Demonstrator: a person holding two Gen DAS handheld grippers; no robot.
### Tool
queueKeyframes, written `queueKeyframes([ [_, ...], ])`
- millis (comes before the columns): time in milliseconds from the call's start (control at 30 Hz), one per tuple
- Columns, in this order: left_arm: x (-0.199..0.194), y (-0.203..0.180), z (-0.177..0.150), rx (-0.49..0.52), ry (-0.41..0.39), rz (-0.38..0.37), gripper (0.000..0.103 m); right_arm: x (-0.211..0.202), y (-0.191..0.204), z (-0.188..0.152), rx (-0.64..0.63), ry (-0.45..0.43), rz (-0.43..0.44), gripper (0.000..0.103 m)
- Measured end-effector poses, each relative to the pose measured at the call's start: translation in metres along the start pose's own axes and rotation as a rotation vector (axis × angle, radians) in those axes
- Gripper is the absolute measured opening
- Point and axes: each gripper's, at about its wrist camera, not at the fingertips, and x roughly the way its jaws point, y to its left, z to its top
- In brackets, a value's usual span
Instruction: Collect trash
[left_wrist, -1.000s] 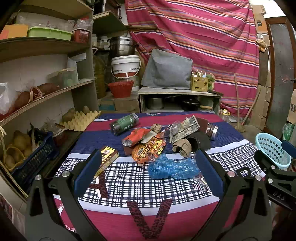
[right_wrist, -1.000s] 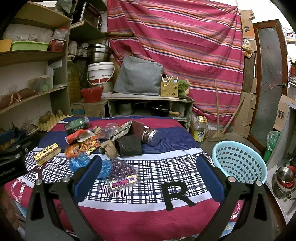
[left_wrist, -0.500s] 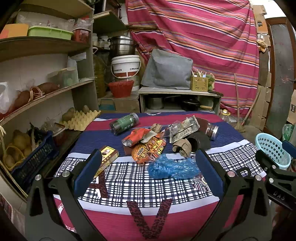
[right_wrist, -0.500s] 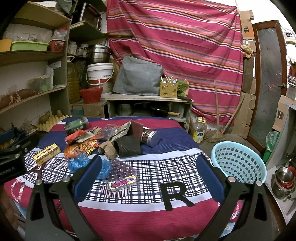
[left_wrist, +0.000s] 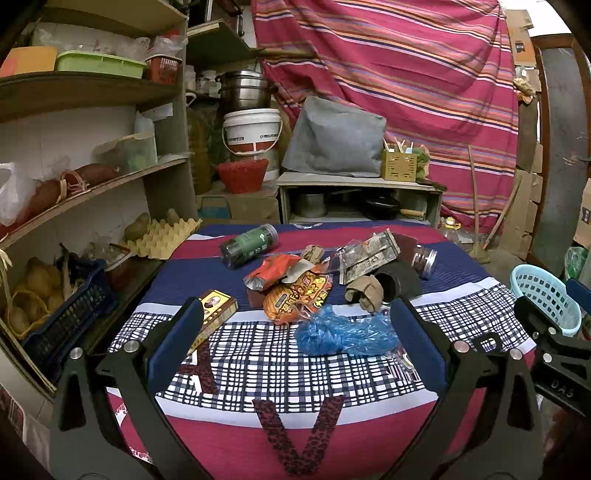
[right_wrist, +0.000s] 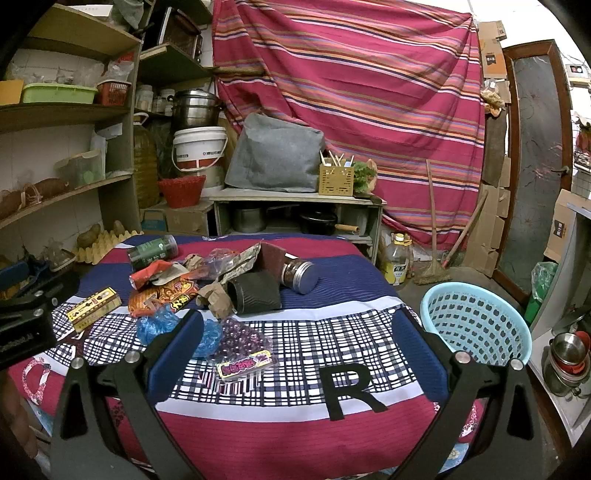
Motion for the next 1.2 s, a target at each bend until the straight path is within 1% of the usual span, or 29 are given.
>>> queueKeyframes([
  [500,0.007,0.004,-0.004,-0.01,0.012,0.007,0.098,-0.002,0.008,0.0,0.0,0.001,0.003,0.099],
  [533,0.007,0.004,-0.004,-0.011,0.011,0.007,0.098,-0.001,0.007,-0.002,0.001,0.002,0.004,0.099],
  [567,0.007,0.004,-0.005,-0.011,0.01,0.006,0.098,-0.003,-0.005,0.007,0.001,0.005,0.004,0.099],
  [633,0.006,0.005,-0.003,-0.011,0.009,0.007,0.098,-0.002,-0.006,0.01,0.002,0.007,0.003,0.099],
  [733,0.007,0.005,-0.003,-0.01,0.013,0.005,0.098,-0.001,-0.005,0.003,0.005,0.008,0.004,0.099],
  [933,0.008,0.007,-0.001,-0.013,0.029,-0.006,0.098,0.007,-0.007,0.0,0.005,0.023,-0.001,0.099],
  [1067,0.009,0.009,0.0,-0.005,0.03,0.003,0.098,0.005,-0.007,-0.002,0.0,0.009,-0.03,0.099],
  [1100,0.011,0.01,0.0,-0.004,0.033,0.008,0.098,0.009,-0.007,-0.002,-0.008,0.02,-0.04,0.099],
  [1200,0.019,0.015,-0.001,-0.02,0.06,0.006,0.098,0.022,-0.011,-0.004,0.019,0.077,-0.017,0.099],
])
